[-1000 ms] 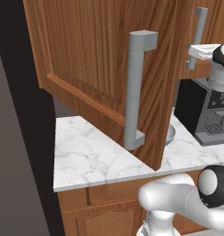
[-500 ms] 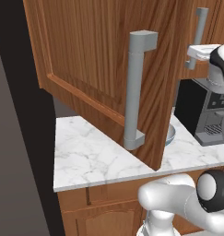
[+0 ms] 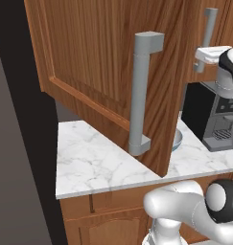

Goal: Open the cabinet. Pick the tangerine and tangerine from the cabinet and place them into the bowl. Then close the cabinet.

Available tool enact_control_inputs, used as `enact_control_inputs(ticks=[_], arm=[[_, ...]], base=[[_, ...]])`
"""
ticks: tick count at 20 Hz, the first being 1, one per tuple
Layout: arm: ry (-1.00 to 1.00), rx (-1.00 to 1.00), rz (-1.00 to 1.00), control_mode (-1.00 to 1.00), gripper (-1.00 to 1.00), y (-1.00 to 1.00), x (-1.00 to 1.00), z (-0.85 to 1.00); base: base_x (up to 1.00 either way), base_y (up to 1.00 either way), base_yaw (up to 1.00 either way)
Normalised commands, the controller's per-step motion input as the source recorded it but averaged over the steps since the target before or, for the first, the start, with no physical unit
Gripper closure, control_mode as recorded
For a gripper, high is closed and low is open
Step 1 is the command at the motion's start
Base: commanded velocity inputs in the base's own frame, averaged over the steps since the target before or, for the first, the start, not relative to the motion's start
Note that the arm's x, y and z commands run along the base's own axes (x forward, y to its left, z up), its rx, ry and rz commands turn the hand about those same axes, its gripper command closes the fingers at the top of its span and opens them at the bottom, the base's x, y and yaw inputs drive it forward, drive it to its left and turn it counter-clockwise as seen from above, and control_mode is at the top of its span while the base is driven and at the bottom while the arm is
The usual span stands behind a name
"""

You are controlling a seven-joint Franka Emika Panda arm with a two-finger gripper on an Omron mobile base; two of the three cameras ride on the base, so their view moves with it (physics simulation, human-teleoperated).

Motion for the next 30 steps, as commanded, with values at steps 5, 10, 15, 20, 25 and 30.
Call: enact_control_inputs(ticks=[5, 10, 15, 20, 25, 30], arm=[[-0.15, 0.02, 0.0, -1.0, 1.0, -0.89, -0.47, 0.47], [-0.14, 0.0, 0.0, -1.0, 1.0, -1.0, -0.58, 0.46], [-0.11, 0.0, 0.0, -1.0, 1.0, -1.0, -0.6, 0.49], [-0.07, 0.01, 0.0, -1.0, 1.0, -1.0, -0.57, 0.48], [-0.03, 0.01, 0.0, -1.0, 1.0, -1.0, -0.41, 0.38], [0.0, 0.02, -0.04, -1.0, 1.0, -1.0, -0.3, 0.42]], base=[[0.0, 0.0, 0.0], [0.0, 0.0, 0.0], [0.0, 0.0, 0.0], [0.0, 0.0, 0.0], [0.0, 0.0, 0.0], [0.0, 0.0, 0.0]])
